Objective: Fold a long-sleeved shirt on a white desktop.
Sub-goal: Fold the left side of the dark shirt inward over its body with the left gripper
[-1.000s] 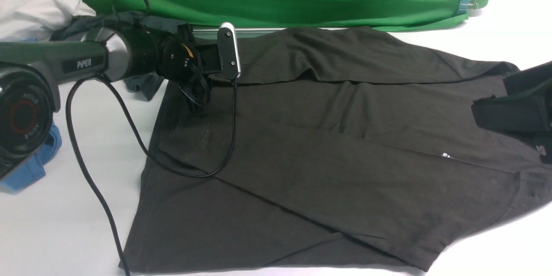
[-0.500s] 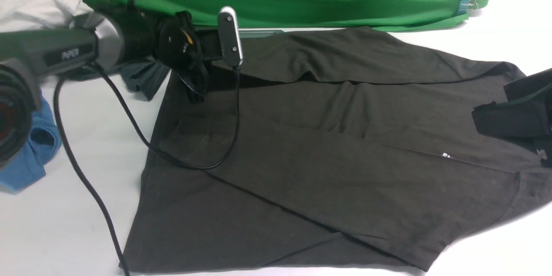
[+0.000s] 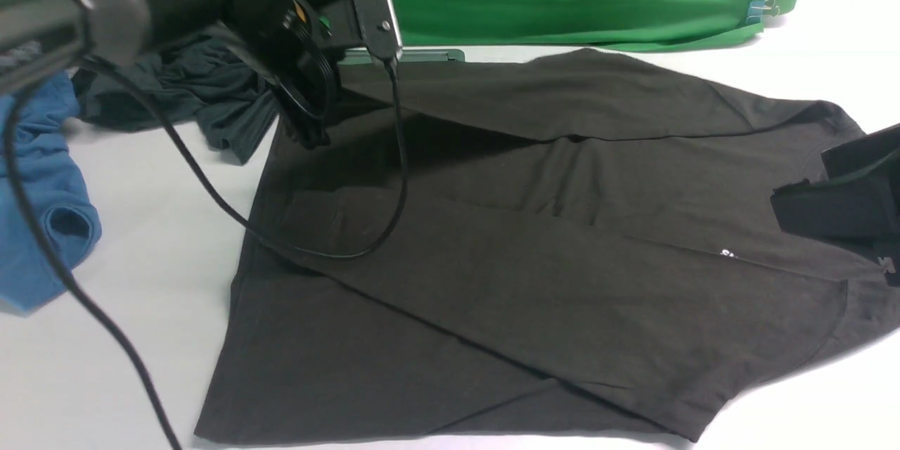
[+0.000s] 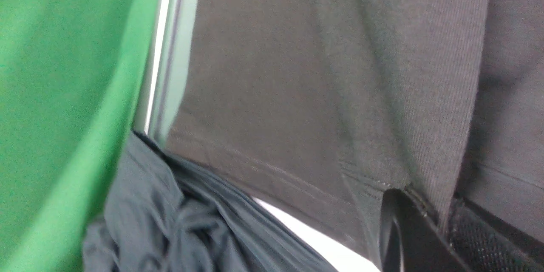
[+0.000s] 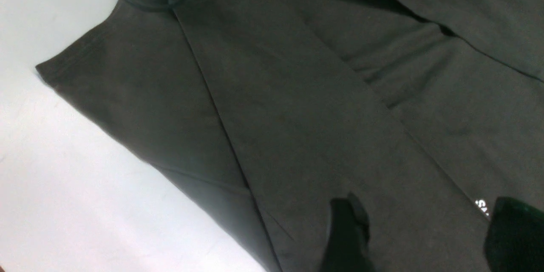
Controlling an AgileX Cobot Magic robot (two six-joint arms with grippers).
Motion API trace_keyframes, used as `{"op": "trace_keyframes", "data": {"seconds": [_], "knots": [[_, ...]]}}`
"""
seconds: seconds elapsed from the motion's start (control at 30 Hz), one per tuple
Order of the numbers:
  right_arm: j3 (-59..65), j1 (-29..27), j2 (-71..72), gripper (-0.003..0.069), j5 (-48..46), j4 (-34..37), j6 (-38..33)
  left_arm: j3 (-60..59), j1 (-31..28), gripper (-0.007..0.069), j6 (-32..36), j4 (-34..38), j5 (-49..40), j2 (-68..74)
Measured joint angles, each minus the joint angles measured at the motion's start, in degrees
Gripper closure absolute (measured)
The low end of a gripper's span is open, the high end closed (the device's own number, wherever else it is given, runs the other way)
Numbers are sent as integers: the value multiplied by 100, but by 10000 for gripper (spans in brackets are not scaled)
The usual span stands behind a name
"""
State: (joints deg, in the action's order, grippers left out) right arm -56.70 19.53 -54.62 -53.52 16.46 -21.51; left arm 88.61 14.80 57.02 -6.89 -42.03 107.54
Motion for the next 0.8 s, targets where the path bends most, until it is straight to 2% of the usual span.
{"op": "trace_keyframes", "data": {"seconds": [0.3, 0.47, 0.8], "knots": [[0, 0, 0, 242, 0, 0, -11, -376, 208, 586, -199, 84, -569, -426], [0, 0, 0, 242, 0, 0, -22, -965, 313, 585, -387, -311, -865, -432], [0, 0, 0, 242, 0, 0, -62, -1872, 759, 560, -587, -810, -812, -668]]}}
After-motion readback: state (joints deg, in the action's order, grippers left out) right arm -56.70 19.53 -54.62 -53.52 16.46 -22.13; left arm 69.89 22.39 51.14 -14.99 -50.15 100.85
